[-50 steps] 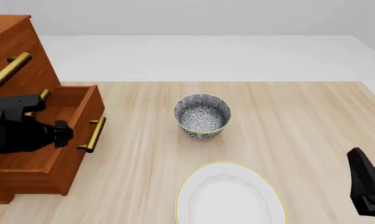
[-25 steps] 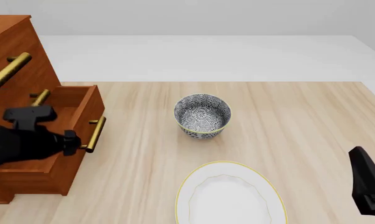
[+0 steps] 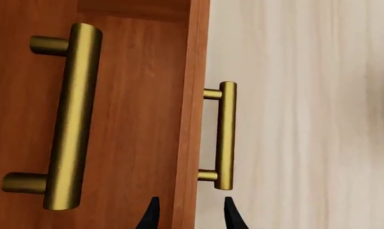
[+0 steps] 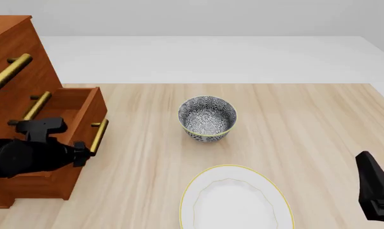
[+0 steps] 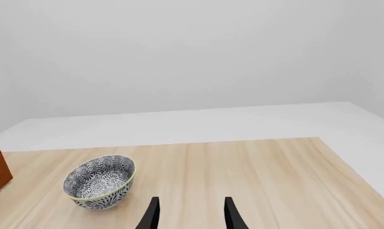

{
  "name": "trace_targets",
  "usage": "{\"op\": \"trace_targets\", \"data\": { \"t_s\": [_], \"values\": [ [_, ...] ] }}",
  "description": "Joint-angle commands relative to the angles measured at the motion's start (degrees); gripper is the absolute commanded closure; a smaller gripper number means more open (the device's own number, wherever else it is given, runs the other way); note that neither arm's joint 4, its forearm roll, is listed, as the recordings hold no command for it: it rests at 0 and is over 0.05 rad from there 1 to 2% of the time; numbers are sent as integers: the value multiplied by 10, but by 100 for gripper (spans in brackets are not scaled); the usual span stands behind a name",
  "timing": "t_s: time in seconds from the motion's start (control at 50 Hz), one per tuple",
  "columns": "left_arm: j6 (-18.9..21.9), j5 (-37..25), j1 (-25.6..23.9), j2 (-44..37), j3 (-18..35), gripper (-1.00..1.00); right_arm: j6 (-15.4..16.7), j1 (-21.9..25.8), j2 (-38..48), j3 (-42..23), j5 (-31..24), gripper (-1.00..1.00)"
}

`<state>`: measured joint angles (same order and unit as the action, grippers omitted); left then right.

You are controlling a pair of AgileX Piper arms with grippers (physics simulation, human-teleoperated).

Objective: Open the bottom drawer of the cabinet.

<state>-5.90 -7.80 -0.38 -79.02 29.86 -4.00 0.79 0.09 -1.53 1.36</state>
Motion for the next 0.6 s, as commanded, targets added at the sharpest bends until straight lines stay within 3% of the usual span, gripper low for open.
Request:
{"op": "trace_targets", "data": {
  "t_s": [0.02,0.6],
  "values": [
    [-26,16,-25,-6,-16,-100,0,-1,1,-7,-7,-100],
    [-72,48,-99,-35,-25,-100,-1,0,1,-42,-40,-100]
  ]
}}
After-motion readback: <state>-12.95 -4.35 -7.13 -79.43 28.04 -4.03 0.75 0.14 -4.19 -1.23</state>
